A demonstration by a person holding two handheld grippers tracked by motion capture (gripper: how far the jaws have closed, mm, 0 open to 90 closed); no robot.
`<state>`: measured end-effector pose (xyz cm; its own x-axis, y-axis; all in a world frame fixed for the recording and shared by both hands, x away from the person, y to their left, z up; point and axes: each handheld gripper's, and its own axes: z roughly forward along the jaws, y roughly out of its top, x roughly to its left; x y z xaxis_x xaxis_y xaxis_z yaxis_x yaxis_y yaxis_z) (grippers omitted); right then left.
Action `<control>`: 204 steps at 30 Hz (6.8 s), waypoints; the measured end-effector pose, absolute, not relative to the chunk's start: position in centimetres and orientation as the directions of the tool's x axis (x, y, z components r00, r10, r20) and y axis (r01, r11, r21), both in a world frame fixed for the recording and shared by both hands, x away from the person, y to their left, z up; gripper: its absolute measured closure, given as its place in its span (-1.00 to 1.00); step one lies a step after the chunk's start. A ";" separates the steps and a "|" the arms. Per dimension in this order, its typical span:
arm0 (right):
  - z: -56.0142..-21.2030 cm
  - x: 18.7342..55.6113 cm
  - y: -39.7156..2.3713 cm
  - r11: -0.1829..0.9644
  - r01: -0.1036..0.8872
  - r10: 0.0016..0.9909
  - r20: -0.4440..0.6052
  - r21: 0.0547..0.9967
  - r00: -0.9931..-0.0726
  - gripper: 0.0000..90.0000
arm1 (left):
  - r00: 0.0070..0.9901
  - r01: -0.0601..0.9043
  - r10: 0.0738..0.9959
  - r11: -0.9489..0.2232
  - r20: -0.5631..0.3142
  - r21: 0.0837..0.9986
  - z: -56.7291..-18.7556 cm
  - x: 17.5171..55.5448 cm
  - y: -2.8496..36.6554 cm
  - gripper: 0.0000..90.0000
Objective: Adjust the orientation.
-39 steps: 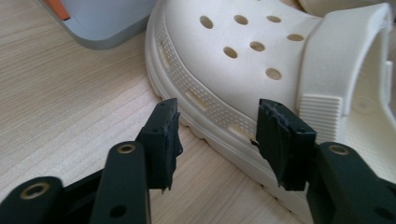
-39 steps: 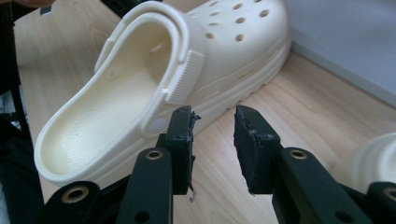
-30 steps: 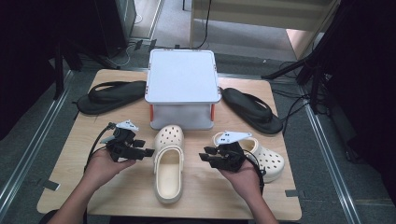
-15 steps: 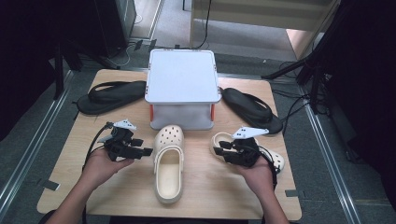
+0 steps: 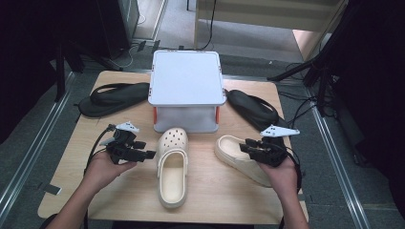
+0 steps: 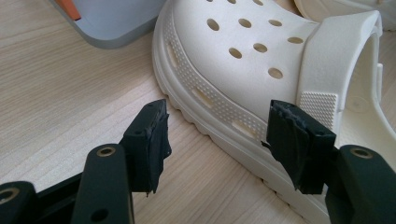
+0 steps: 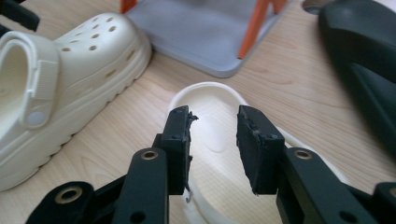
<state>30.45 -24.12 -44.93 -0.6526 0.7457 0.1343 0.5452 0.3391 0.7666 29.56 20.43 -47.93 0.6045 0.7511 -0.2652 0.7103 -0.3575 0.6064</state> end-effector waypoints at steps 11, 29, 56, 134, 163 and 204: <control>-44.9 31.0 -27.2 0.295 0.581 0.800 0.136 0.758 -0.584 0.46 | 0.610 0.710 0.746 -0.366 -0.266 0.602 -48.1 29.7 20.3 -0.12; -45.5 31.7 -28.9 0.266 0.622 0.832 0.151 0.737 -0.534 0.33 | 0.611 0.709 0.747 -0.370 -0.262 0.601 -48.2 29.7 20.2 -0.12; -45.4 33.8 -26.6 0.366 0.666 0.831 0.094 0.649 -0.549 0.71 | 0.603 0.706 0.758 -0.363 -0.248 0.608 -48.1 29.0 21.1 -0.11; -48.8 21.7 -27.0 0.307 0.650 0.810 0.168 0.696 -0.562 1.00 | 0.675 0.624 0.707 -0.393 -0.213 0.675 -45.5 31.2 20.1 0.20; -49.6 25.5 -28.5 0.260 0.702 0.868 0.158 0.664 -0.471 1.00 | 0.659 0.637 0.719 -0.379 -0.220 0.671 -46.2 30.3 20.6 0.24; -49.2 34.3 -22.7 0.415 0.614 0.748 0.133 0.671 -0.650 1.00 | 0.643 0.670 0.728 -0.385 -0.237 0.634 -47.8 30.2 20.4 0.51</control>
<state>34.27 -22.74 -49.21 -0.6503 0.7479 0.1329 0.6144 0.4150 0.6711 30.16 20.38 -47.78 0.6432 0.7279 -0.2375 0.6702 -0.3852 0.6344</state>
